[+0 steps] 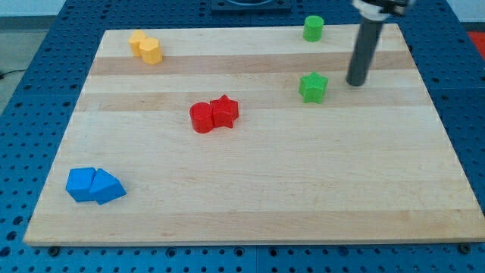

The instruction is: Place the green star above the red circle

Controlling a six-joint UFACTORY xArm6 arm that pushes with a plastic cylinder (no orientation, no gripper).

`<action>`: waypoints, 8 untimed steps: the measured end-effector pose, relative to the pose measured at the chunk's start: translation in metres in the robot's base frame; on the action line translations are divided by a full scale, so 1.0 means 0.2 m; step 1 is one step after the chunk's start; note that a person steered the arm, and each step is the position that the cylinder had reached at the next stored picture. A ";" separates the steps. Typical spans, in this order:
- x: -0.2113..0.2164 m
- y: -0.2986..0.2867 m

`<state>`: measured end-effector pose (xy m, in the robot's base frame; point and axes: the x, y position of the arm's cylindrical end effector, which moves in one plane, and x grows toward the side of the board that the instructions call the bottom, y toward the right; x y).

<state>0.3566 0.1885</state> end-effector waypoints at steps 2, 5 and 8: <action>0.11 -0.71; -0.24 -0.52; -0.26 -0.75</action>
<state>0.3055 0.0387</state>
